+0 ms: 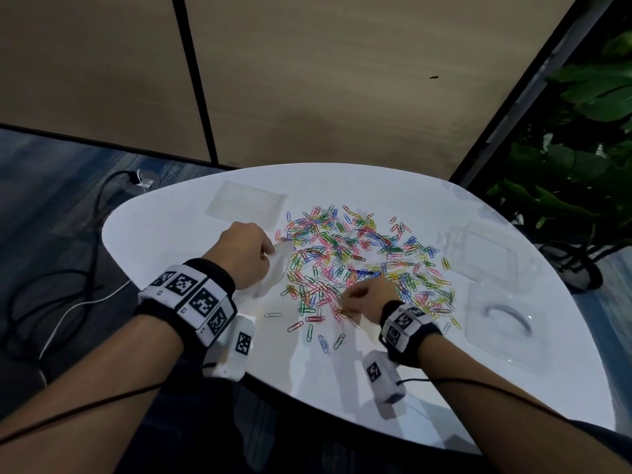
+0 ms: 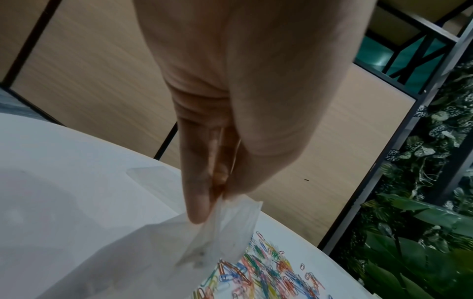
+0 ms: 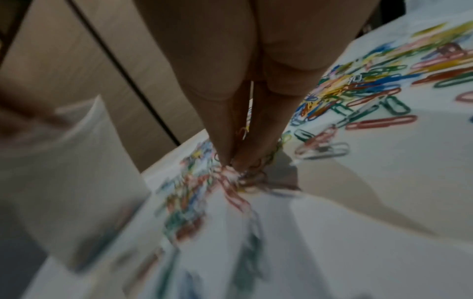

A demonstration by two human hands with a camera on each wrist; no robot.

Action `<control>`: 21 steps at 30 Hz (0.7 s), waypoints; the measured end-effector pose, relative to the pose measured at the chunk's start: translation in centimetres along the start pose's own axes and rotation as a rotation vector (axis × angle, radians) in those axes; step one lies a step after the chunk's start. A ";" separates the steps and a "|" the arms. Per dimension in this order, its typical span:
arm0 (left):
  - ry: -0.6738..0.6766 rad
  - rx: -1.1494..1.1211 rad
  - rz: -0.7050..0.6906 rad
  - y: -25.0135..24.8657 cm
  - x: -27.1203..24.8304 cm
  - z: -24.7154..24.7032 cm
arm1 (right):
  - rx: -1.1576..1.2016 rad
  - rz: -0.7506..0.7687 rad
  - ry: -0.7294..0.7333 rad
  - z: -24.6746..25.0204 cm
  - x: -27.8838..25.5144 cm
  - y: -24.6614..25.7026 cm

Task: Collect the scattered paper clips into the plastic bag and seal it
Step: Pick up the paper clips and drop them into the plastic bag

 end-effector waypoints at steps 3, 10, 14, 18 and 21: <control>0.010 -0.017 0.002 0.0 0.2 -0.2 | 0.571 -0.022 -0.084 0.6 0.3 2.4; 0.029 -0.088 0.007 0.1 0.4 0.1 | 1.076 0.158 -0.098 -3.1 0.5 13.1; 0.021 -0.130 0.037 0.8 0.7 1.0 | 0.708 0.249 -0.134 -4.9 1.2 14.9; -0.021 -0.160 0.069 2.3 1.0 1.7 | 0.263 0.407 -0.067 -4.0 1.5 17.5; -0.088 -0.158 0.110 3.9 1.3 2.9 | 0.431 0.387 -0.183 -1.1 1.9 17.9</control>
Point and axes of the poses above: each hand's wrist, its own x-axis towards the middle knuckle, its own z-axis out of the back of the hand, y = z × x, the point moved 10 cm from there along x, towards the middle knuckle, and after that the axes turned 14 degrees about z, right-handed, at the moved point
